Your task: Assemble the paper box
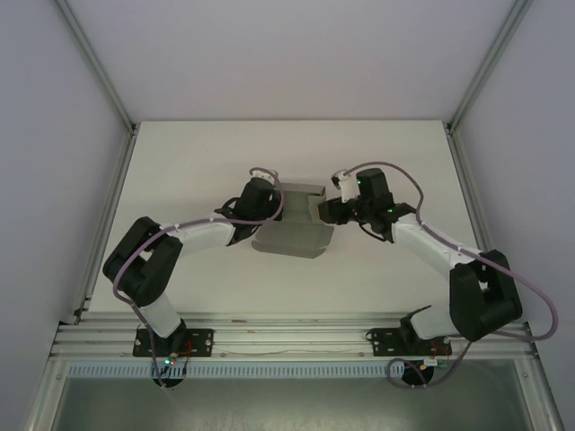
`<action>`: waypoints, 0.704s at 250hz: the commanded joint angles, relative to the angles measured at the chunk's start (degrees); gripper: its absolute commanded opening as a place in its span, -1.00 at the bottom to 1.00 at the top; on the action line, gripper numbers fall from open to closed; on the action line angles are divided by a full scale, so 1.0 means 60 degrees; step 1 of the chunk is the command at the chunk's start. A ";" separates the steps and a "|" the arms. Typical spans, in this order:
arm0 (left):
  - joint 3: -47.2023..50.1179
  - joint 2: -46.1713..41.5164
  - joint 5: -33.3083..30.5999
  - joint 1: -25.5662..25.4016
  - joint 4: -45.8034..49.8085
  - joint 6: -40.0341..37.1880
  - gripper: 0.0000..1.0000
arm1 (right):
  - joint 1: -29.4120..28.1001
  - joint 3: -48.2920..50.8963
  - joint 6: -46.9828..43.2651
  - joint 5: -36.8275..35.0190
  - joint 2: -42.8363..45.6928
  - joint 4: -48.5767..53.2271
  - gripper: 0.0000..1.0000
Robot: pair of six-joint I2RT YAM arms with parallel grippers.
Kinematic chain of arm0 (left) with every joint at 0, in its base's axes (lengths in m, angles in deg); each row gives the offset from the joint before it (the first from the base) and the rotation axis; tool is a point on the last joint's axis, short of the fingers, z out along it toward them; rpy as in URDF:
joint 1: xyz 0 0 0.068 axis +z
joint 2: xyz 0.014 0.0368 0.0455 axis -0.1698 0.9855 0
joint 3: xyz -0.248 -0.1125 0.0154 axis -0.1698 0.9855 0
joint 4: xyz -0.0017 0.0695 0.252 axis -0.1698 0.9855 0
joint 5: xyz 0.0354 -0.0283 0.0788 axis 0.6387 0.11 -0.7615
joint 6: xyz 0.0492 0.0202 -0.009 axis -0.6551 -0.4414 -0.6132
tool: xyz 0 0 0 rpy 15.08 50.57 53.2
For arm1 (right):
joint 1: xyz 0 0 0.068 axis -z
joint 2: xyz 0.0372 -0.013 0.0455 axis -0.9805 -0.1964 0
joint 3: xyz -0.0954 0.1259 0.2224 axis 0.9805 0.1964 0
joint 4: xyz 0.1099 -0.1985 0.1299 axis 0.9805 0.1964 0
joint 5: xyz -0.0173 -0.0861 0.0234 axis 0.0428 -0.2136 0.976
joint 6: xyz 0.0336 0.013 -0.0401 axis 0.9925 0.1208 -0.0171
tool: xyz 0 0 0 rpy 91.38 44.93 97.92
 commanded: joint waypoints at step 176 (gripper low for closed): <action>-0.1146 0.0440 -0.1111 -0.0378 0.1103 0.0738 -1.00 | -0.2027 -0.3058 0.3671 -1.0482 -0.3492 0.2179 -0.75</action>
